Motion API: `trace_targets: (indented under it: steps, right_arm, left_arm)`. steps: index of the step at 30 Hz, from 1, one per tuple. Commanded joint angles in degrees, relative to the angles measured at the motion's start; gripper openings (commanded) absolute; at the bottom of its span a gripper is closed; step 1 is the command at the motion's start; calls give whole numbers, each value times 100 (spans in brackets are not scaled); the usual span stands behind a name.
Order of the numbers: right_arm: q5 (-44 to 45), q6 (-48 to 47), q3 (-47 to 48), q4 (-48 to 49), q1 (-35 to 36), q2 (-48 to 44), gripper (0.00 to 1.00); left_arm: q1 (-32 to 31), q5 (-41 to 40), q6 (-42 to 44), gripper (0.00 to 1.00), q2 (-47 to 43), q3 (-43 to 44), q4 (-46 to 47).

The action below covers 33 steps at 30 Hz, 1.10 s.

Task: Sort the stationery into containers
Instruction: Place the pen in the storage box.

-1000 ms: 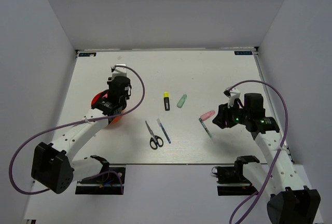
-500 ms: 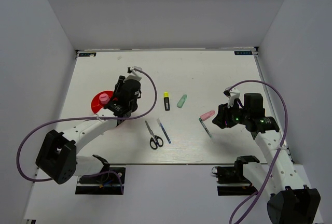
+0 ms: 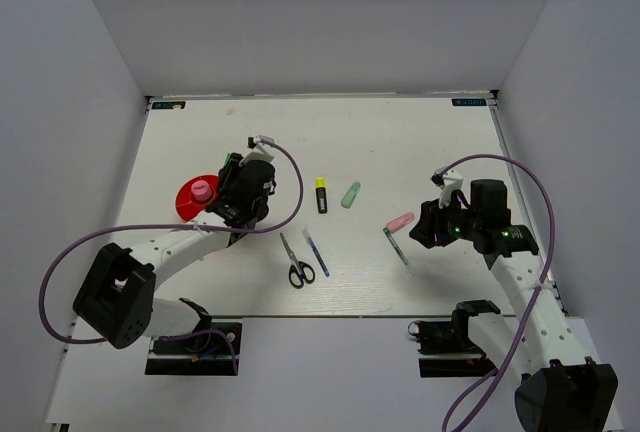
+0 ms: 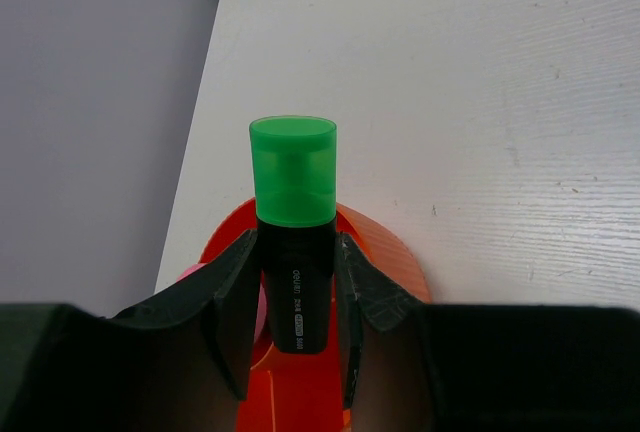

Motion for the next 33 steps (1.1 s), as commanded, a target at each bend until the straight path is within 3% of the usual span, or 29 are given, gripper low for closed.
trace_targets:
  steps: [1, 14, 17, 22, 33]
  right_arm:
    - [-108, -52, 190, -34, 14, -108, 52]
    - [-116, -69, 190, -43, 22, -161, 52]
    - [-108, -87, 208, -43, 22, -169, 52]
    - [-117, -60, 190, -43, 31, -178, 52]
    - [-108, -69, 190, -52, 22, -205, 53]
  left_arm:
    - [-48, -199, -208, 0, 32, -132, 119]
    - [-39, -409, -666, 0, 138, -352, 22]
    - [-30, -506, -754, 9, 164, -387, -4]
    - [-39, -515, -1000, 31, 173, -422, -171]
    - [-39, -515, -1167, 57, 85, -431, -356]
